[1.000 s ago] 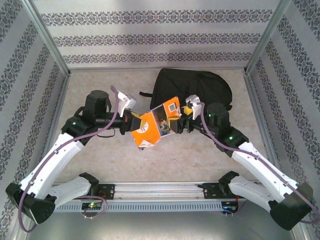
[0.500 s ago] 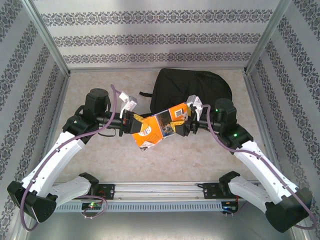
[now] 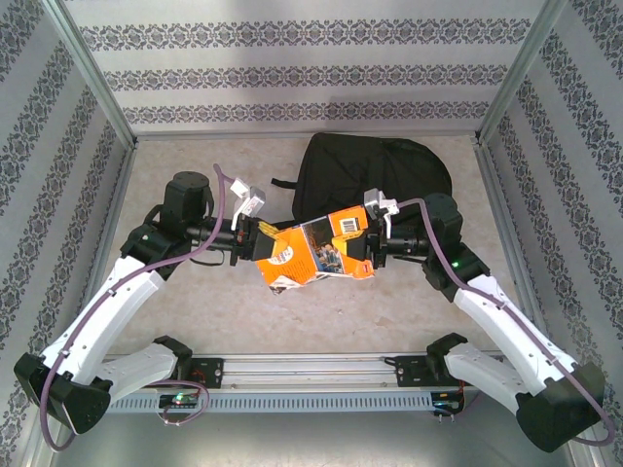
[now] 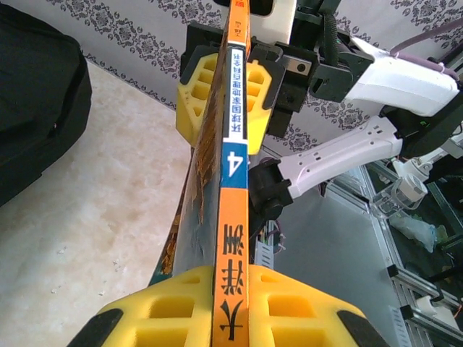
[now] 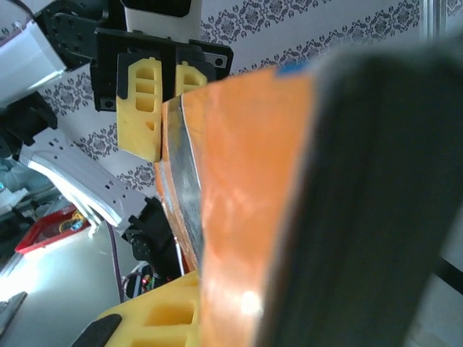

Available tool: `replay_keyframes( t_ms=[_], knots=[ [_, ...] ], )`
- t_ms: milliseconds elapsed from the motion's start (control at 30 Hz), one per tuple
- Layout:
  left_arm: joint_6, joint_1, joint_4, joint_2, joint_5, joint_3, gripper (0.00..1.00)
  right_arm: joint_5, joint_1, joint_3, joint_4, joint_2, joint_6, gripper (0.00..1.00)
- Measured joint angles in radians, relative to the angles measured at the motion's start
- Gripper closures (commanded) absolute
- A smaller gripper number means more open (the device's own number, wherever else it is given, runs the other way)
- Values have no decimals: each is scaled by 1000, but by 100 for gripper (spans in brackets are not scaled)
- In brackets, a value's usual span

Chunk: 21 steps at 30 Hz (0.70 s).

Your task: Pack the student bag

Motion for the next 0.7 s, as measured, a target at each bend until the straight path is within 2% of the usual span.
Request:
replay_keyframes(
  t_ms=[100,167,233,333,400,533,600,700],
  knots=[
    [-26,3,31,4,-34,2,52,28,-2,-16,32,-21,70,100],
    [-43,3,38,5,-111,4,41,64,-21,-18,47,-27,138,100],
    [-61,9,38,7,-215,5,36,111,-47,-18,46,-30,193,100],
    [-106,31,39,23,-367,6,35,219,-81,15,-61,-26,231,100],
    [-139,42,39,45,-452,9,34,334,-86,58,-167,-19,230,100],
    [-215,46,40,145,-575,53,36,667,-90,114,-360,-53,242,100],
    [-253,45,43,226,-632,95,35,831,-114,114,-438,-111,267,100],
    [-303,45,47,362,-698,161,31,1012,-159,130,-523,-183,296,100]
  ],
)
